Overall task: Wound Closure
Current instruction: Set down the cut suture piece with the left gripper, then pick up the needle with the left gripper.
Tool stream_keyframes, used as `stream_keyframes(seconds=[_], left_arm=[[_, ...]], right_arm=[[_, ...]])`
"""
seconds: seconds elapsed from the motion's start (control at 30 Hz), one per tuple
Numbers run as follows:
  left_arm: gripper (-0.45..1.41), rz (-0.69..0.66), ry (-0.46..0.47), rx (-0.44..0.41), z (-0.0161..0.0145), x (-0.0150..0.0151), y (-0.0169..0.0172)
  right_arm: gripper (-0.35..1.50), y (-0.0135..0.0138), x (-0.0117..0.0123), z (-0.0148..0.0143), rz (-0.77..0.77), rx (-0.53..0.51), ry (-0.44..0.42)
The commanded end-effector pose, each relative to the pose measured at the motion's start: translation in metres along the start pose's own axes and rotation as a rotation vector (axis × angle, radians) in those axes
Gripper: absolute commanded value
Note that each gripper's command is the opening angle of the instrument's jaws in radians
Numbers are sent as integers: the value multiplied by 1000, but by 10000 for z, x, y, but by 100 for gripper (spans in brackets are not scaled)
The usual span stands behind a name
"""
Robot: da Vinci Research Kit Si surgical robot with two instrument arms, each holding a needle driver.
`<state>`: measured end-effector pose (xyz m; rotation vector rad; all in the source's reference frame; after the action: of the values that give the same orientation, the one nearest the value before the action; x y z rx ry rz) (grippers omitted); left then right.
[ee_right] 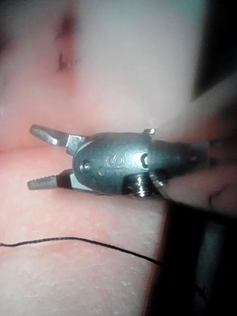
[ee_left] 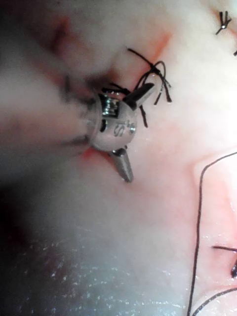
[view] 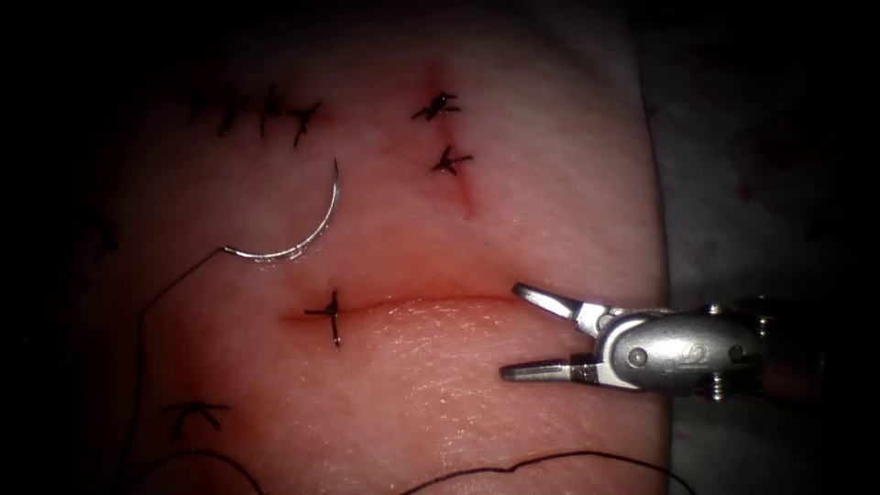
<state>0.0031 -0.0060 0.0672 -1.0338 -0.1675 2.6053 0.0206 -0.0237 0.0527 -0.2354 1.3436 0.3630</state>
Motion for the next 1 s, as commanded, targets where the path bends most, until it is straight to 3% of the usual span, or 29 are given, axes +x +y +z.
stream_keyframes(seconds=[0.03,0.23,0.33,0.5,0.53,0.67,0.7,0.87,1.0], left_arm=[[130,-9,2,-6,1,4,0],[131,-134,75,20,-63,63,6],[131,-152,137,78,-103,114,3],[123,-144,192,107,-116,170,-2],[120,-120,238,109,-110,196,-2],[118,-94,298,108,-77,247,4],[118,-99,324,114,-47,271,10],[118,-71,328,136,28,311,22],[109,-51,298,174,96,316,25]], right_arm=[[145,0,-4,10,2,-1,3],[145,1,-3,9,8,-2,1],[145,0,-3,9,14,-3,0],[144,0,-3,10,26,-5,-2],[144,-1,-3,10,25,-7,-3],[142,-1,-2,11,31,-9,-4],[142,-1,-2,11,31,-8,-4],[142,-3,-2,7,34,-8,-9],[142,-7,-3,5,35,-19,-20]])
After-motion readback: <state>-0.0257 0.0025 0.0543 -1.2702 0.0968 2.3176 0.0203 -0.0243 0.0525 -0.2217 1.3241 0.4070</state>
